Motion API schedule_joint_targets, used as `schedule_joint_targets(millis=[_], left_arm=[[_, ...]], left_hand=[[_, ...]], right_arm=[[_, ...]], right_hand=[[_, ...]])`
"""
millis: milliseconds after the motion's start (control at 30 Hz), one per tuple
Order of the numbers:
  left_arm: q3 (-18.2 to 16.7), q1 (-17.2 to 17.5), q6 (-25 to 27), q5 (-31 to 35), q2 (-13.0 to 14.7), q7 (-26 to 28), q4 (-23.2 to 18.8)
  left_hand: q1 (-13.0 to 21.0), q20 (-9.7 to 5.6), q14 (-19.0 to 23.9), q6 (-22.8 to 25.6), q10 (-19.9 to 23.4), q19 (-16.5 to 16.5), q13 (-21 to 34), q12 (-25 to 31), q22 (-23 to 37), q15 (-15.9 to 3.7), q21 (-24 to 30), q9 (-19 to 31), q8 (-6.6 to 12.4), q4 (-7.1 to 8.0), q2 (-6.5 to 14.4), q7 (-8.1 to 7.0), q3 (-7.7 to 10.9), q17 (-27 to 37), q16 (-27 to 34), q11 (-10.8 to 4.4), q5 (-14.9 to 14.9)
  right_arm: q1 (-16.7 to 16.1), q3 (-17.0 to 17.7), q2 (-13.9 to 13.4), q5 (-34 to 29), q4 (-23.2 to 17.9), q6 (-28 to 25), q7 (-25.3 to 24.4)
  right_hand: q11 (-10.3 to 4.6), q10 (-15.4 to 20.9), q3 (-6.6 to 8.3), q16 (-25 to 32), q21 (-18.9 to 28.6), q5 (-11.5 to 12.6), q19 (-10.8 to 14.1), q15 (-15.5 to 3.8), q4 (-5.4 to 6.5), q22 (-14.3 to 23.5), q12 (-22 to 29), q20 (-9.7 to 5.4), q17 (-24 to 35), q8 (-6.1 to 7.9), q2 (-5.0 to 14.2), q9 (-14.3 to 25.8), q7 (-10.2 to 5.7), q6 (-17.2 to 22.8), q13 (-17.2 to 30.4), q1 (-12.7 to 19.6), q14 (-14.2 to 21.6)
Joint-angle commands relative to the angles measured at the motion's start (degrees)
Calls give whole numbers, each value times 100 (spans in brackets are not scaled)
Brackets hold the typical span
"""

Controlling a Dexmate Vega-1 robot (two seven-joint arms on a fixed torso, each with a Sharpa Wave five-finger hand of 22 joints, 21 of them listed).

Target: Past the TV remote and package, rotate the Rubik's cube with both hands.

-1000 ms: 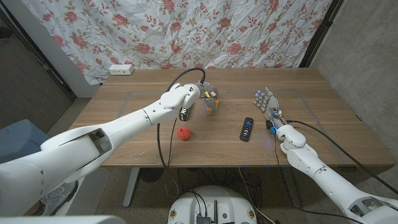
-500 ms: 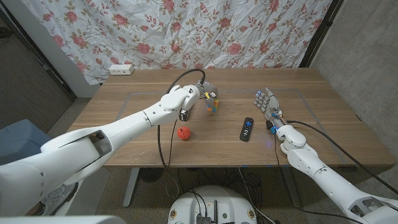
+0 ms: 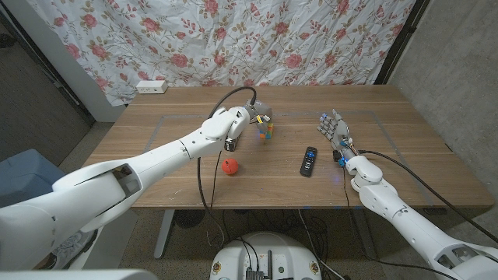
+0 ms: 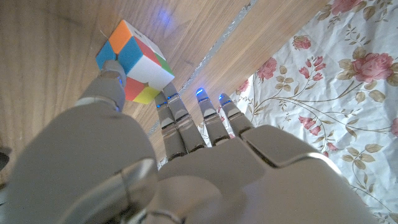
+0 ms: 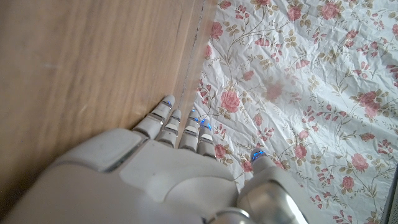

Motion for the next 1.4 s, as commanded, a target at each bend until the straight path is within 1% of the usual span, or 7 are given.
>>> schedule_joint_targets(millis=[33, 67, 200, 367, 800, 1033, 1400], left_arm=[[32, -3, 58, 5, -44, 78, 78], [34, -4, 57, 3, -44, 88, 81], [35, 1, 77, 25, -22, 124, 49], [5, 13, 106, 30, 16, 132, -25], [-111, 123, 332, 103, 113, 111, -282], [-233, 184, 408, 14, 156, 34, -417], [-451, 353, 512, -142, 275, 188, -662]], left_hand=[[49, -18, 168, 176, 293, 140, 57, 79, 24, -633, 21, 20, 52, 26, 18, 7, -13, 30, 61, 7, 17], [60, -20, 210, 210, 373, 163, 65, 93, 25, -637, 18, 20, 55, 23, 27, 2, -16, 30, 68, -9, 15], [92, -51, 276, 296, 460, 213, 69, 91, 25, -664, 17, 22, 73, 15, 48, -9, -18, 32, 78, -20, 15], [116, -68, 351, 446, 572, 258, 91, 97, 25, -707, 11, 24, 109, 13, 65, 69, -31, 38, 90, -24, 11], [88, -60, 374, 395, 543, 254, 95, 47, 26, -712, -9, 26, 68, 21, 26, 78, -72, 34, 77, -13, 1], [69, -53, 374, 398, 531, 251, 104, 31, 27, -720, -16, 27, 59, 30, 17, 90, -88, 33, 67, -14, -2], [19, -39, 373, 392, 498, 235, 119, -1, 28, -723, -31, 30, 40, 51, 6, 94, -121, 33, 53, -8, -8]], right_arm=[[10, -4, 11, 14, 28, -41, -16], [7, -2, 11, 15, 25, -40, -19], [-4, 4, 2, 17, 10, -45, -29], [-16, 9, -13, 14, -14, -52, -39], [-1, 9, -26, -4, -33, -19, -14], [-21, 7, -43, -25, -93, -15, -36], [-84, 11, -87, -59, -228, -35, -100]], right_hand=[[24, 32, 16, 28, 37, 0, 37, -15, 22, 16, -4, 45, 12, 15, 74, 25, -21, 53, 15, -39, 32], [22, 34, 18, 28, 38, 1, 39, -13, 22, 16, -3, 41, 12, 15, 75, 26, -23, 52, 15, -39, 32], [21, 37, 18, 30, 39, 0, 43, -4, 24, 16, -2, 42, 13, 16, 77, 26, -21, 58, 15, -41, 35], [22, 43, 14, 35, 42, -1, 50, -6, 28, 16, -1, 46, 17, 18, 75, 26, -24, 65, 15, -47, 44], [25, 51, 13, 40, 44, -2, 58, 1, 26, 17, 1, 49, 23, 22, 81, 26, -25, 84, 16, -45, 44], [25, 51, 14, 49, 44, -2, 61, 31, 30, 17, 1, 51, 26, 21, 88, 27, -33, 85, 16, -46, 62], [30, 52, 6, 56, 43, -5, 62, 59, 21, 17, 0, 76, 38, 20, 89, 27, -40, 91, 17, -42, 54]])
